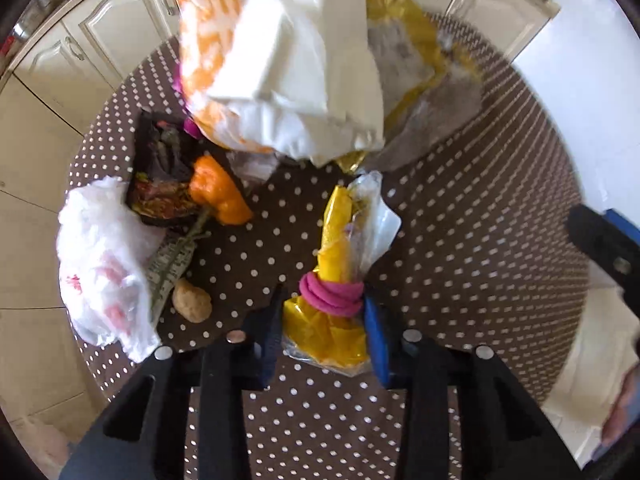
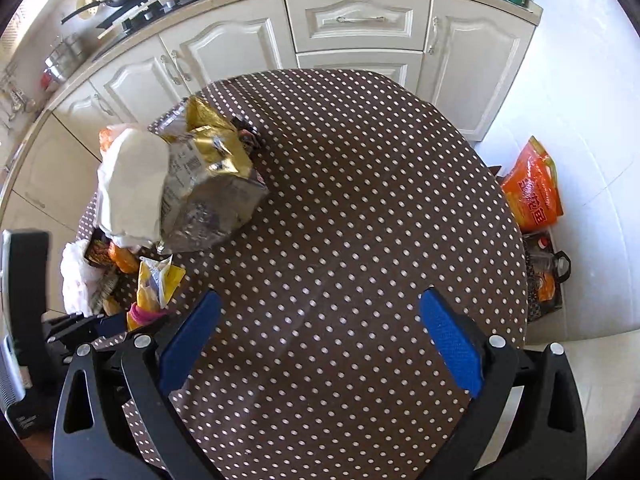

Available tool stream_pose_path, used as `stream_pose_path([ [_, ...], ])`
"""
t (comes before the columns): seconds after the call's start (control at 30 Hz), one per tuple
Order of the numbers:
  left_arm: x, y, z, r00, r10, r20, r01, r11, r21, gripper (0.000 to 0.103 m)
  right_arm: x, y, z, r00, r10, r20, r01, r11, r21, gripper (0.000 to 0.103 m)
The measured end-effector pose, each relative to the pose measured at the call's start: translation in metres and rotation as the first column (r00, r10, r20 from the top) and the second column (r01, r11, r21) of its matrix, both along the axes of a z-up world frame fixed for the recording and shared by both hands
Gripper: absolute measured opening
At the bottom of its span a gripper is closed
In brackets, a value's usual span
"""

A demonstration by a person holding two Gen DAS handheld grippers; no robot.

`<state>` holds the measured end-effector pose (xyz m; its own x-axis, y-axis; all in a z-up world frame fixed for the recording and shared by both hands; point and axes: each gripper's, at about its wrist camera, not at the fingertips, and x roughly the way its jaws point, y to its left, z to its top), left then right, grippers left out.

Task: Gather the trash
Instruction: 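Grasp the yellow wrapper with the left tool while the right tool grasps the white paper, then carry both items over the blue wastebasket and open both tools to drop them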

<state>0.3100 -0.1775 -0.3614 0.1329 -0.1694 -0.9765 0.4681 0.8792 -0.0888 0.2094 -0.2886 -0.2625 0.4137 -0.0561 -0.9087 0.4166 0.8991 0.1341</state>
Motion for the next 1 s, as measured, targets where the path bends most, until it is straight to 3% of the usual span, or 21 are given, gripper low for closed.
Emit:
stream_pose_path([
  [0.27,-0.011,0.057,0.085,0.986,0.152,0.066,-0.141,0.978,-0.151,0.035,0.046,0.028,0.034,0.989,0.076,0.125,-0.09,0.99,0.109,0.096],
  [0.4,-0.007,0.094,0.114,0.958,0.254,0.135,-0.234,0.961,-0.148,0.035,0.087,0.059,0.033,0.981,0.129,0.147,-0.147,0.981,0.123,0.096],
  [0.57,0.011,0.151,0.134,0.917,0.363,0.167,-0.348,0.931,-0.112,0.035,0.125,0.077,0.003,0.991,0.122,0.063,-0.13,0.98,0.147,0.096],
  [0.63,0.016,0.165,0.136,0.903,0.391,0.176,-0.377,0.92,-0.109,0.035,0.131,0.077,-0.005,0.993,0.111,0.041,-0.116,0.981,0.154,0.08],
  [0.67,0.015,0.174,0.141,0.9,0.398,0.177,-0.384,0.917,-0.11,0.035,0.133,0.076,-0.009,0.994,0.108,0.025,-0.11,0.98,0.168,0.055],
  [0.7,0.015,0.181,0.143,0.898,0.404,0.176,-0.389,0.914,-0.113,0.035,0.133,0.074,-0.012,0.995,0.101,0.015,-0.102,0.976,0.193,0.042],
  [0.87,0.023,0.208,0.143,0.891,0.432,0.14,-0.407,0.897,-0.176,0.035,0.118,0.076,0.008,0.993,0.108,0.043,-0.113,0.983,0.147,0.035],
  [1.0,0.03,0.234,0.144,0.89,0.436,0.129,-0.402,0.888,-0.225,0.035,0.103,0.097,0.056,0.978,0.149,0.146,-0.156,0.987,0.038,0.034],
])
